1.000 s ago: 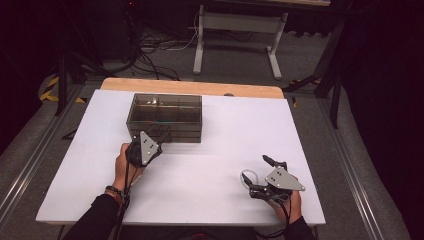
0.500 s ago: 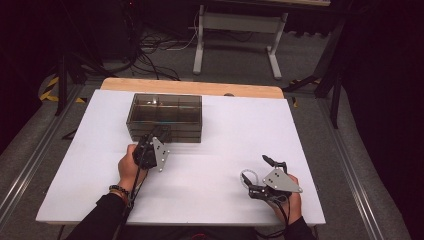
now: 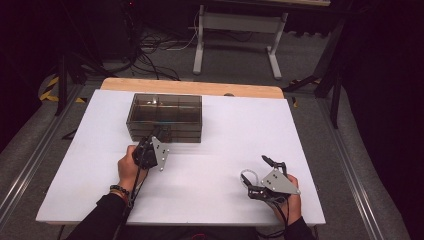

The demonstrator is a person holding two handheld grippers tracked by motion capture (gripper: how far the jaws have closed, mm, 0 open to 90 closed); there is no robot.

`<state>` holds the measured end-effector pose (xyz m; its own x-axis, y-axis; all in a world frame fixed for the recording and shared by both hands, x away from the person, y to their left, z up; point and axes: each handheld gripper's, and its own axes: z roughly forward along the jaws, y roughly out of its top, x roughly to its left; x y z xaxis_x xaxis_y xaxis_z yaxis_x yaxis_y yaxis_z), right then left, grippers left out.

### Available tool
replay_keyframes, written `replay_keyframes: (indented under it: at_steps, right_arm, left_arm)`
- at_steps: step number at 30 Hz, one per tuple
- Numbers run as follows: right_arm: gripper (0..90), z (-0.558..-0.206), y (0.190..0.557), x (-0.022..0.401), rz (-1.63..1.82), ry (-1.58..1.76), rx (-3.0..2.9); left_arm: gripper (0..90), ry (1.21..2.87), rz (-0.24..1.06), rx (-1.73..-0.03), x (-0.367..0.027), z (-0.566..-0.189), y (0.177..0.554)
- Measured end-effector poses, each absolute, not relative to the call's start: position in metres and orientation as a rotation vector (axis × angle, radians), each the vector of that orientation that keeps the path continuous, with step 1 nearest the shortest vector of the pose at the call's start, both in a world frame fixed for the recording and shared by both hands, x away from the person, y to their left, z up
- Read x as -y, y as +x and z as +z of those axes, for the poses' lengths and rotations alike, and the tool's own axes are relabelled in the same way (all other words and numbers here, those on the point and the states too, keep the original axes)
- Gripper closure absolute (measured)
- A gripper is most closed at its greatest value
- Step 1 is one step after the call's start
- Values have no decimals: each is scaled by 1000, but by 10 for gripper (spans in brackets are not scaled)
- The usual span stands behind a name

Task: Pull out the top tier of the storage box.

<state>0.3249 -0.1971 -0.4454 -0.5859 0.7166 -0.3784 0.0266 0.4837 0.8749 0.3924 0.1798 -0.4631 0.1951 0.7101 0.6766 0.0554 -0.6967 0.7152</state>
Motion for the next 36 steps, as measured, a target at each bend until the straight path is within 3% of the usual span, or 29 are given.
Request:
replay_keyframes:
  at_steps: [7, 36]
  right_arm:
    - [144, -445, 324, 197, 1140, 612, -1957]
    - [149, -444, 323, 198, 1143, 608, -1955]
  left_arm:
    - [806, 1948, 1625, -669, -178, -465, 391]
    - [806, 1922, 1549, -692, -181, -463, 385]
